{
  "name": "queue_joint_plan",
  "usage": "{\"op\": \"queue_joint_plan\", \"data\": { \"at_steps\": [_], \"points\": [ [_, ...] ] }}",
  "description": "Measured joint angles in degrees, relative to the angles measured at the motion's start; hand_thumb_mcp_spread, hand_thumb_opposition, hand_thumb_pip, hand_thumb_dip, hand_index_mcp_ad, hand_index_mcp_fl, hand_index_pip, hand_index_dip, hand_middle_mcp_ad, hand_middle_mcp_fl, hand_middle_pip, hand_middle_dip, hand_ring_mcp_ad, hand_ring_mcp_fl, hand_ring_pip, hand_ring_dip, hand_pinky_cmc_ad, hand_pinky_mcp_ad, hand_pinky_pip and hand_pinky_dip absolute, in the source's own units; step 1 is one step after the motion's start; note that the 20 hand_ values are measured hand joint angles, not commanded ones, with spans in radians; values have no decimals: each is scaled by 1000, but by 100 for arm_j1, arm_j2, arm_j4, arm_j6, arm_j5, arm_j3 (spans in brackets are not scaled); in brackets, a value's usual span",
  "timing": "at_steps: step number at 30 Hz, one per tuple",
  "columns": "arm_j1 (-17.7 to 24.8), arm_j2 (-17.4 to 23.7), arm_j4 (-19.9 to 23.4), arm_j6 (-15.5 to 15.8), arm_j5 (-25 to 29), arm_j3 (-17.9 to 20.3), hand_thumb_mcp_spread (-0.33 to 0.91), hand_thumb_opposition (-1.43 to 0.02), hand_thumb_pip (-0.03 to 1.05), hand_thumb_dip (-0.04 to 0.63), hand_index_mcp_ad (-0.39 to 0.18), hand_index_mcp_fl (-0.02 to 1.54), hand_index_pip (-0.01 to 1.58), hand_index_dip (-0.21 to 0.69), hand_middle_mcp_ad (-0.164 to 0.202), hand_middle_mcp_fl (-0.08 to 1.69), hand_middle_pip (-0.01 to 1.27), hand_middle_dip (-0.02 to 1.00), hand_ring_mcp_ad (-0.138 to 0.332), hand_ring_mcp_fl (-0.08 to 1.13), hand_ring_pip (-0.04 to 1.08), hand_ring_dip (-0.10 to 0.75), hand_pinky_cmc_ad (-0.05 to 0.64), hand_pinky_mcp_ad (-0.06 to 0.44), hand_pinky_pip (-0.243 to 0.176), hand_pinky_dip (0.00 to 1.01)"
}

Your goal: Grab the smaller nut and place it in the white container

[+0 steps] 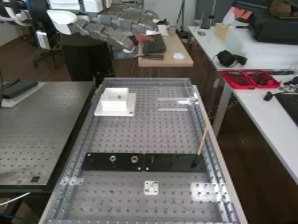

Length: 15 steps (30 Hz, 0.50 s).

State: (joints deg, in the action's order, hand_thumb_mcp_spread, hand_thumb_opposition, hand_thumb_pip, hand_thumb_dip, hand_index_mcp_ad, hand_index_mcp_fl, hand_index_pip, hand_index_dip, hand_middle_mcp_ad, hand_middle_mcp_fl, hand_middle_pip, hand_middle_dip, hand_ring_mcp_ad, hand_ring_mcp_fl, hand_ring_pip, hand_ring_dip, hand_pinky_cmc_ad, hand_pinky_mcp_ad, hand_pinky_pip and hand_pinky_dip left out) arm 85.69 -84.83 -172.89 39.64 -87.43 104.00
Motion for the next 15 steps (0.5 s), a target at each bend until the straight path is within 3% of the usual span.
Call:
{"op": "queue_joint_plan", "data": {
  "at_steps": [15],
  "points": [
    [-75,6,28,-8,-78,18,377,-742,520,204,-120,51,180,79,7,98,129,239,94,0,108,87,344,264,-75,466]
  ]
}}
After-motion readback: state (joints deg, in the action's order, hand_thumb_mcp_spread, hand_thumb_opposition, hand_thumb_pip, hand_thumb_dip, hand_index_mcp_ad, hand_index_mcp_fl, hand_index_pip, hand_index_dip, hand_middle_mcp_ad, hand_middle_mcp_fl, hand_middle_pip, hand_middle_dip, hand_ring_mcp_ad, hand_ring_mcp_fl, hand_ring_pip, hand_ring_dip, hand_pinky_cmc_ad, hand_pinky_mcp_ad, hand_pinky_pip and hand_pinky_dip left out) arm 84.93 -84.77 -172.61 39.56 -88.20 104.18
